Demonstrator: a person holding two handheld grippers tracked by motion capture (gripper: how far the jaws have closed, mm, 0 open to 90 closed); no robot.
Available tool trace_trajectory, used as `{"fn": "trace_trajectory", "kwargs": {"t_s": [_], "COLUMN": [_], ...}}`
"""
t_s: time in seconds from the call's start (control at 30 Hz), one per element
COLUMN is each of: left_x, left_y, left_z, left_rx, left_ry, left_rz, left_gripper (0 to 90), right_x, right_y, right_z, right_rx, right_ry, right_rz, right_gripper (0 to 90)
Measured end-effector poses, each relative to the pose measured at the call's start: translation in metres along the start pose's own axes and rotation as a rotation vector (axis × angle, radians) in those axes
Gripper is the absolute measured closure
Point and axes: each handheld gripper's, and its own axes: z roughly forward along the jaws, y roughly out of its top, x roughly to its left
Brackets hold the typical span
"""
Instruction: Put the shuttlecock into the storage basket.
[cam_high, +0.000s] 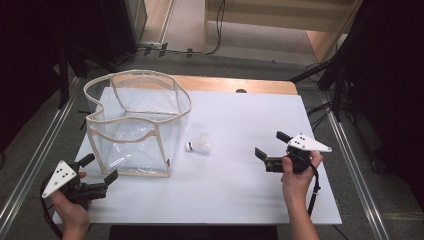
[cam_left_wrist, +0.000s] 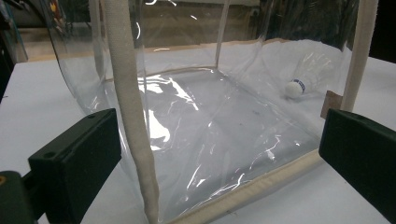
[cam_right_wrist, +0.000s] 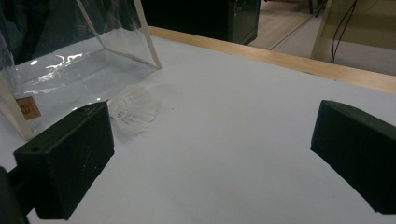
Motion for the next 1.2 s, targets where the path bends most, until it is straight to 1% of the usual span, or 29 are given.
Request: {"fn": "trace_trajectory", "kwargs": {"t_s": [0.1, 0.3, 0.4, 0.5, 0.53, 0.7, 1.03, 1.2], "left_x": [0.000, 0.001, 0.001, 0.001, 0.001, 0.001, 0.001, 0.001], "left_y": [0.000, 0.000, 0.000, 0.000, 0.000, 0.000, 0.000, 0.000], "left_z": [0.000, 0.000, 0.000, 0.000, 0.000, 0.000, 0.000, 0.000], "left_rx": [0.000, -0.001, -0.001, -0.001, 0.000, -0.001, -0.002, -0.002], "left_ry": [0.000, -0.002, -0.001, 0.000, 0.000, -0.001, 0.002, -0.002], "left_rz": [0.000, 0.000, 0.000, -0.001, 0.000, 0.000, -0.002, -0.001], "left_gripper": [0.0, 0.0, 0.0, 0.0, 0.0, 0.0, 0.0, 0.0], "right_x": [0.002, 0.006, 0.007, 0.010, 0.010, 0.015, 0.022, 0.029], "right_y": [0.003, 0.007, 0.008, 0.009, 0.010, 0.013, 0.014, 0.013], "right_z": [0.004, 0.012, 0.014, 0.019, 0.021, 0.028, 0.042, 0.054], "right_rx": [-0.002, 0.009, 0.012, 0.015, 0.013, 0.015, 0.030, 0.039], "right_ry": [0.007, 0.021, 0.022, 0.034, 0.034, 0.048, 0.069, 0.092], "right_rz": [-0.006, -0.015, -0.016, -0.011, -0.018, -0.019, -0.024, -0.024], "right_gripper": [0.0, 0.0, 0.0, 0.0, 0.0, 0.0, 0.0, 0.0]}}
